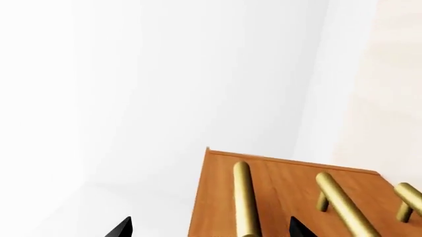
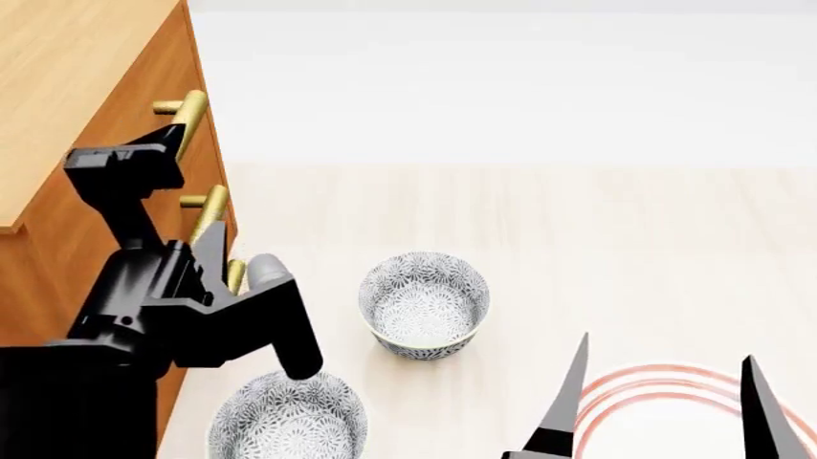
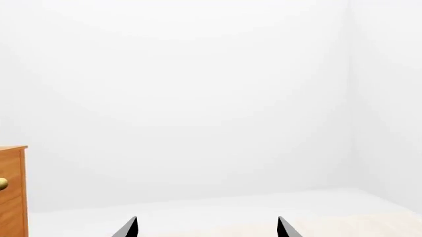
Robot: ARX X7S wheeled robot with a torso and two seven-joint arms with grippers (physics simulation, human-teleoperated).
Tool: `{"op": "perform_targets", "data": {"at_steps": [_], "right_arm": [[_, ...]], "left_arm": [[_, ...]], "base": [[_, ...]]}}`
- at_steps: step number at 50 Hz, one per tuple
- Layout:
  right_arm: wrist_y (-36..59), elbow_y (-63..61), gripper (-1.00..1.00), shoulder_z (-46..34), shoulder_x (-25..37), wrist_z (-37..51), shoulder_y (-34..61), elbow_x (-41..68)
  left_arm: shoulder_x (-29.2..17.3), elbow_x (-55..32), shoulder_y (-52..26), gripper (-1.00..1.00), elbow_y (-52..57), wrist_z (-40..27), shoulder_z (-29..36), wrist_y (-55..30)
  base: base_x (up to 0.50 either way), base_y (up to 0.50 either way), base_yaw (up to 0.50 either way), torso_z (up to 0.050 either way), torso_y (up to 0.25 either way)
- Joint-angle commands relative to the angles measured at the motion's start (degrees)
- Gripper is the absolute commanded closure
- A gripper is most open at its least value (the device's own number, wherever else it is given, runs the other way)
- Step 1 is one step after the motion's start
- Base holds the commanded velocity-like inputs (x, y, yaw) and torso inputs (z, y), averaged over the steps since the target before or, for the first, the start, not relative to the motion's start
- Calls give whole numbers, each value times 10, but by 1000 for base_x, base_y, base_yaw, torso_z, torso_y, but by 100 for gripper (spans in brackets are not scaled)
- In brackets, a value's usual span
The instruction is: Open the top drawer of the cabinet.
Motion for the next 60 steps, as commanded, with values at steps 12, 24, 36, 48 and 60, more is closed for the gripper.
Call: {"op": "perform_targets", "data": {"at_steps": [12,24,36,48,60], "right_arm": [[-4,2,-100,-3,5,3,0,3],[-6,-1,-100,2,8,6,-2,9],[-5,0,-100,-1,9,9,0,10],[-11,6,-100,-3,11,9,-1,9],[-8,5,-100,-7,13,12,1,9]], "left_arm": [[20,42,25,-100,-104,9,25,44],[31,55,29,-100,-136,15,33,54],[32,64,40,-100,-176,27,36,78],[29,72,45,-100,-197,31,40,90],[34,85,49,-100,-228,36,47,102]], "base": [[0,0,0,0,0],[0,0,0,0,0],[0,0,0,0,0],[0,0,0,0,0],[0,0,0,0,0]]}}
